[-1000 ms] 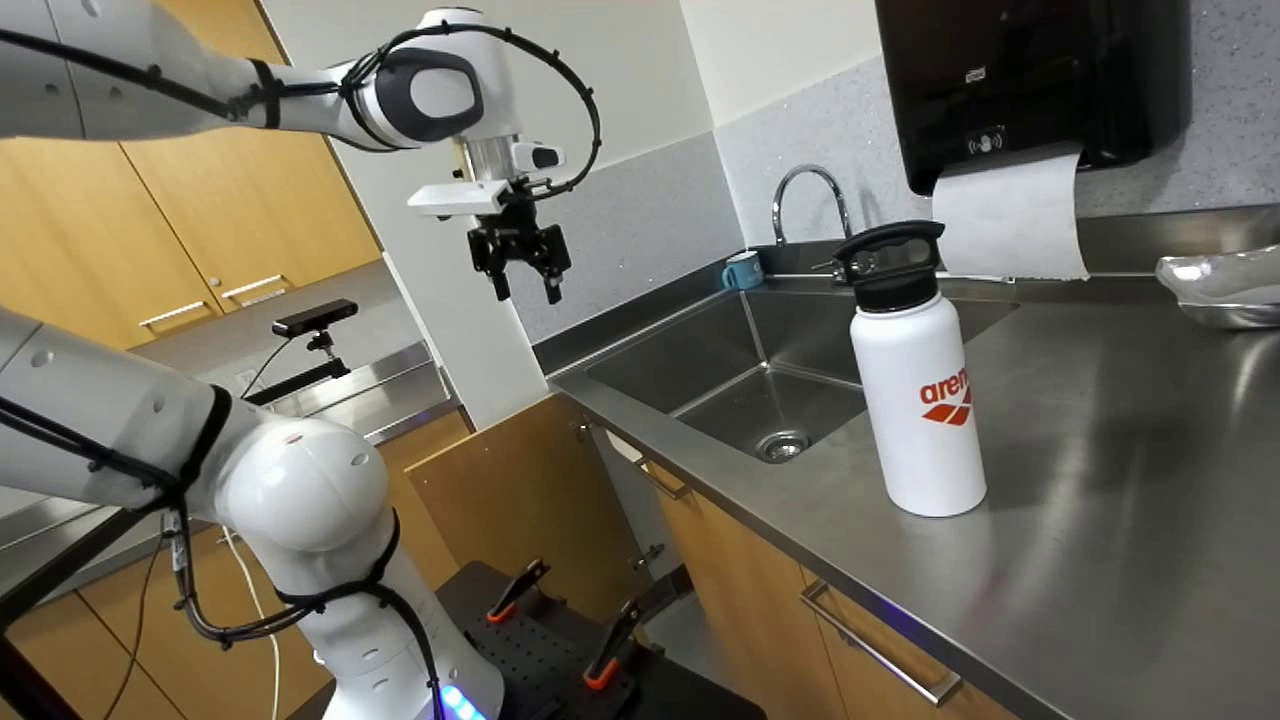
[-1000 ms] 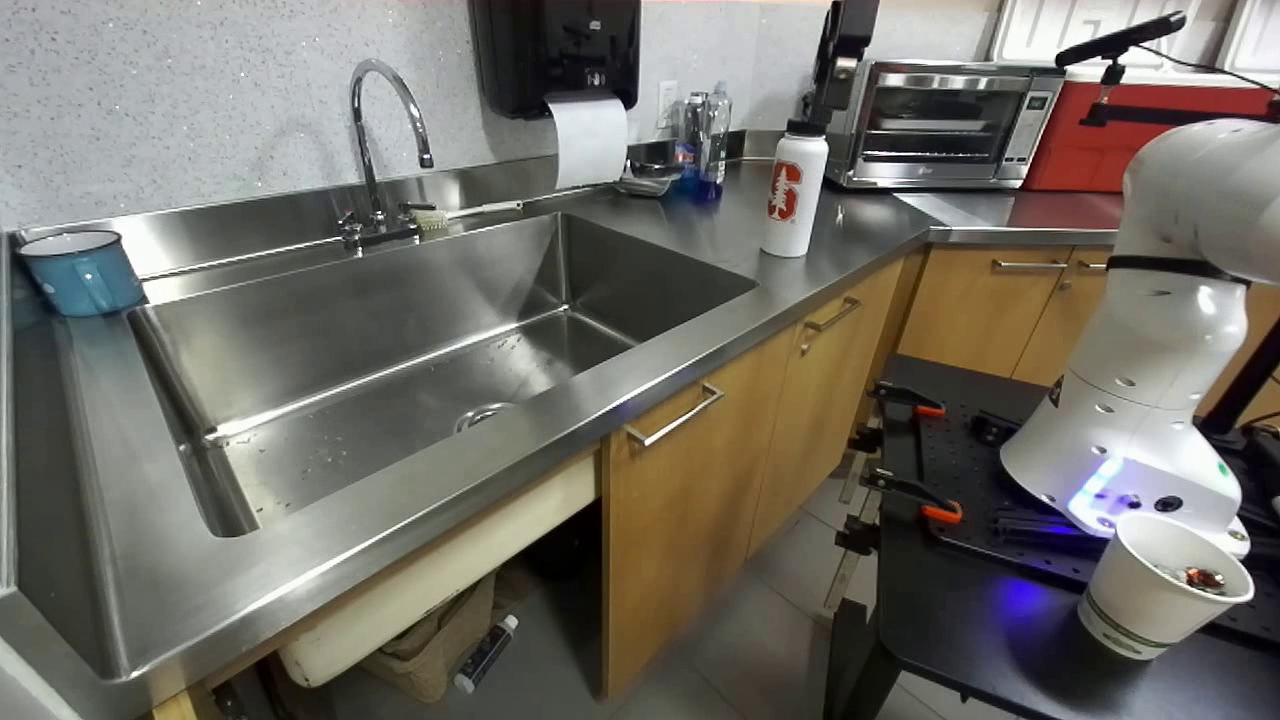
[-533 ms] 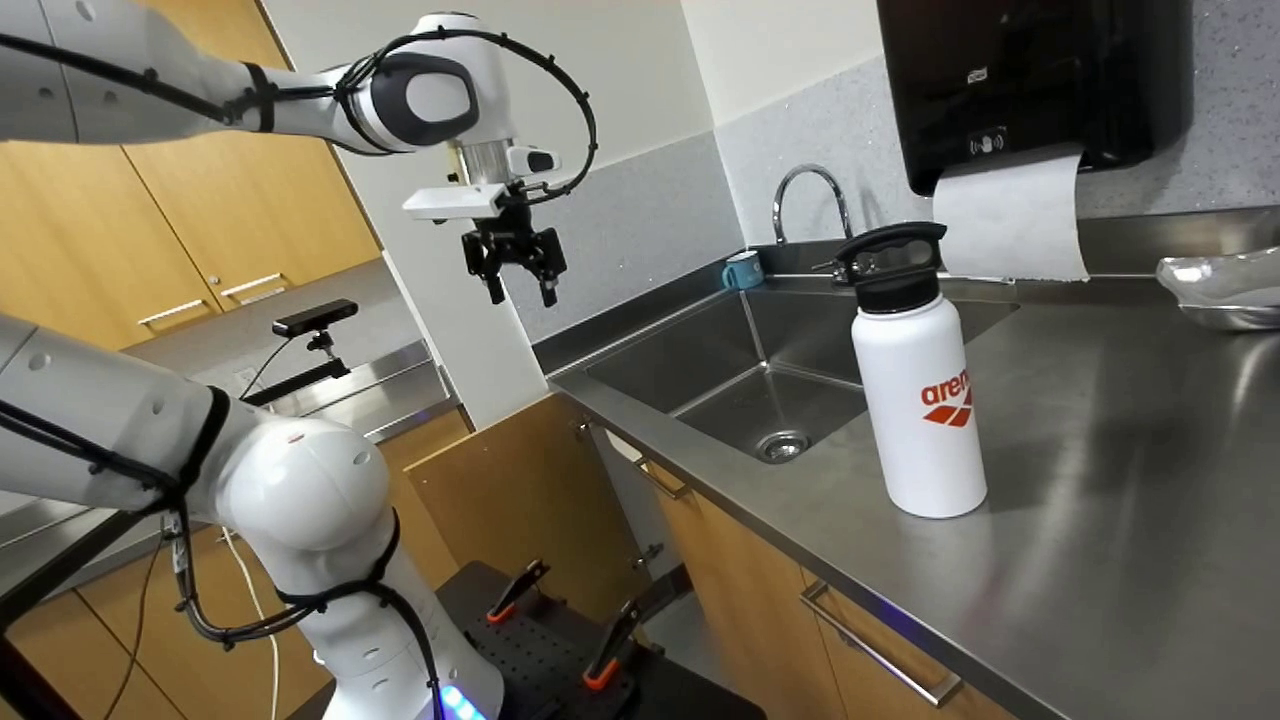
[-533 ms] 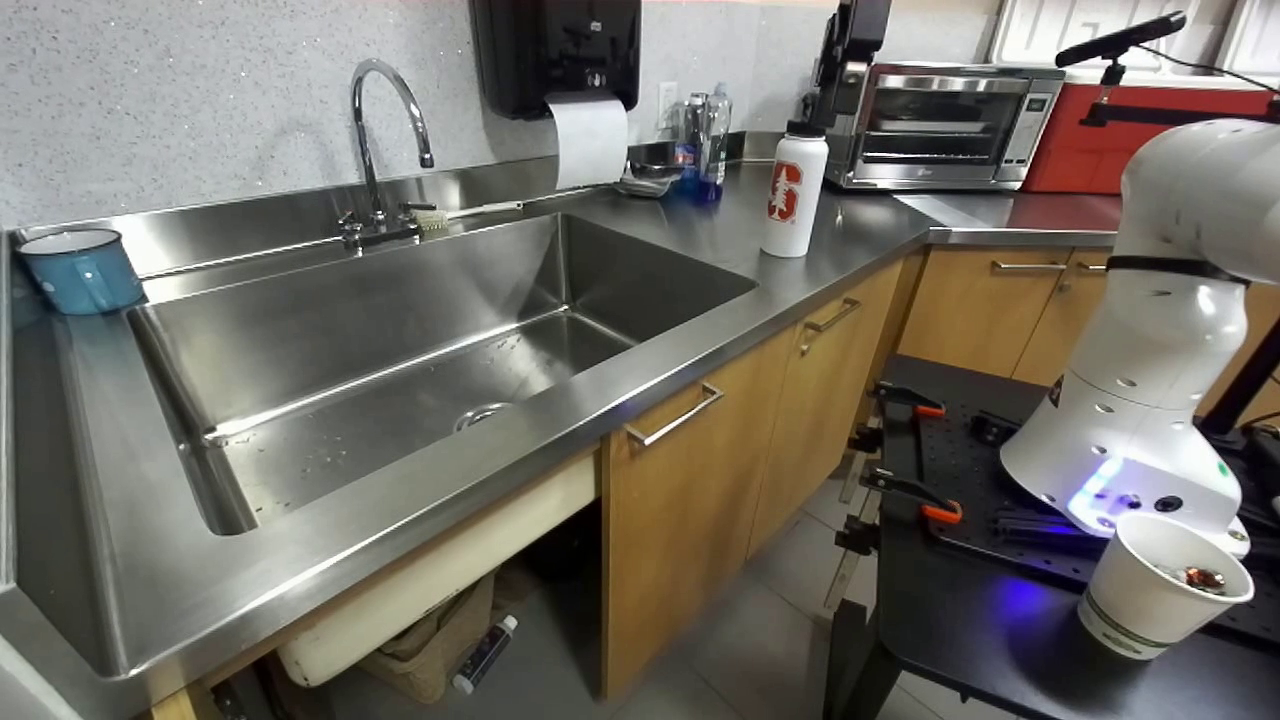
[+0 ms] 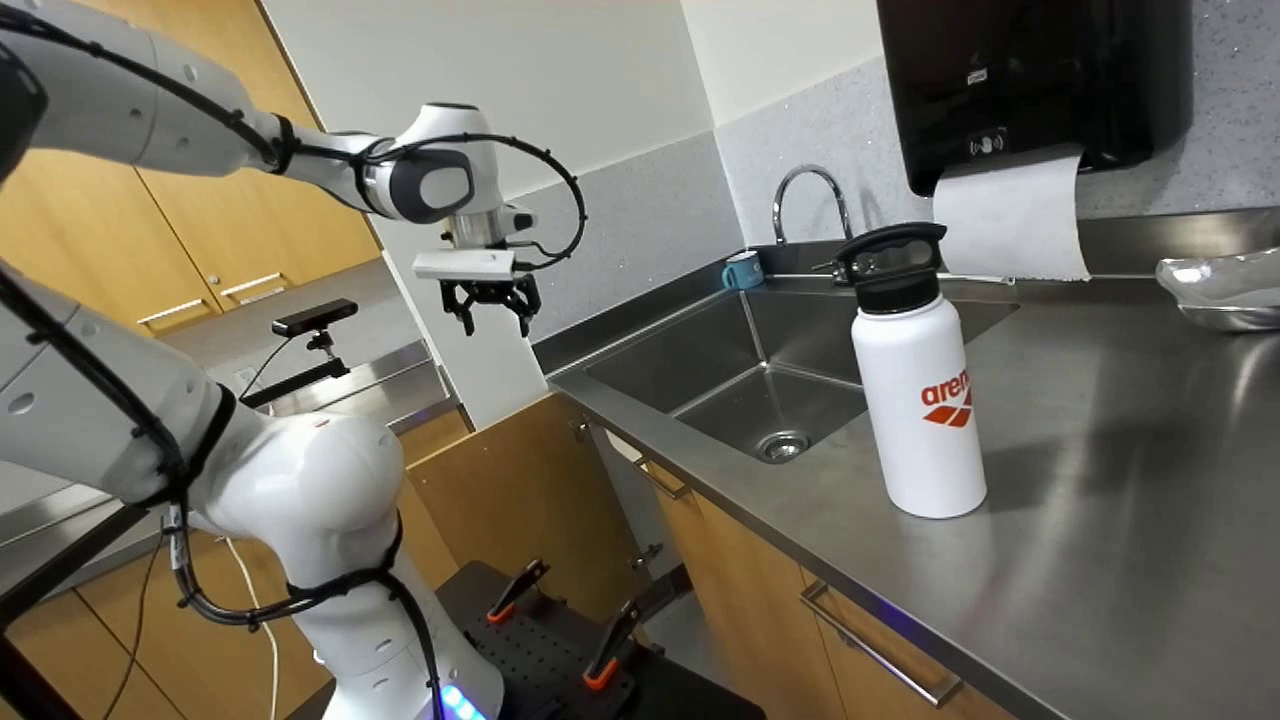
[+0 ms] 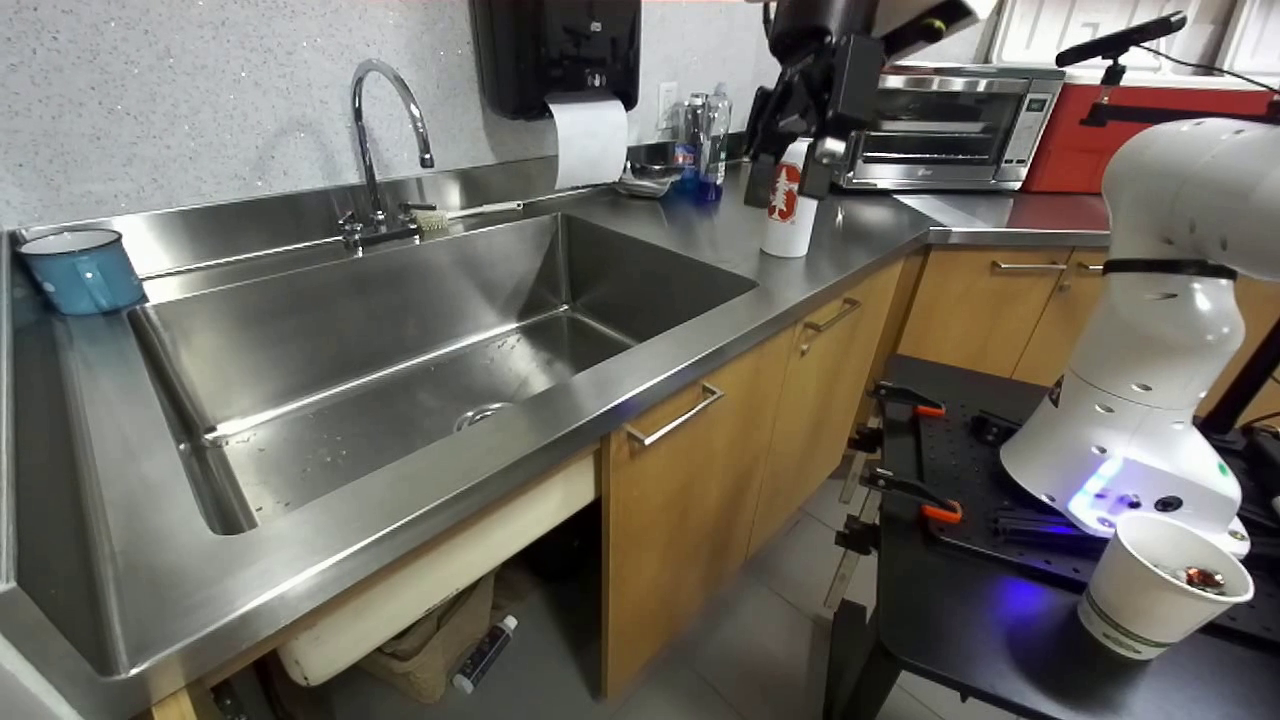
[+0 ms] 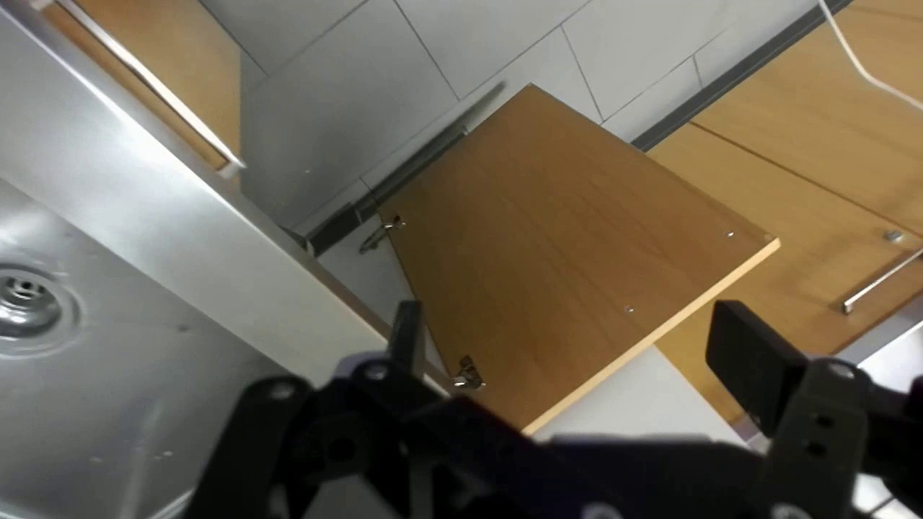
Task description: Close the open cabinet door
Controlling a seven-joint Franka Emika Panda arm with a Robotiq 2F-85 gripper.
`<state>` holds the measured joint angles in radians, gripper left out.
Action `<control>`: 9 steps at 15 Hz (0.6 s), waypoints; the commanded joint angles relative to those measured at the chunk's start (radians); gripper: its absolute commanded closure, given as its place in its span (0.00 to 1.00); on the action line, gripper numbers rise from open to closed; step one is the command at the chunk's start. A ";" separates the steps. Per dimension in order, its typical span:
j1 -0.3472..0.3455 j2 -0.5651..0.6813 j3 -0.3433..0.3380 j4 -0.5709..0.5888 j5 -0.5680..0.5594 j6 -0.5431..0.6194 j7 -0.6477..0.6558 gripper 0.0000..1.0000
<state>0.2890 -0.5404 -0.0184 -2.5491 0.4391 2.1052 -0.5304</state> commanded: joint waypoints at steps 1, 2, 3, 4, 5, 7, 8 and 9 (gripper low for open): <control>0.131 0.170 0.051 -0.007 0.117 0.201 -0.166 0.00; 0.168 0.232 0.066 0.008 0.161 0.255 -0.223 0.00; 0.196 0.293 0.083 0.028 0.200 0.304 -0.285 0.00; 0.216 0.353 0.101 0.052 0.243 0.344 -0.355 0.00; 0.232 0.420 0.125 0.085 0.293 0.379 -0.419 0.00; 0.223 0.543 0.192 0.158 0.349 0.434 -0.517 0.00; 0.210 0.601 0.228 0.198 0.363 0.458 -0.545 0.00; 0.196 0.652 0.260 0.239 0.371 0.474 -0.569 0.00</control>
<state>0.5156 -0.0631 0.1692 -2.4512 0.7667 2.5303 -1.0079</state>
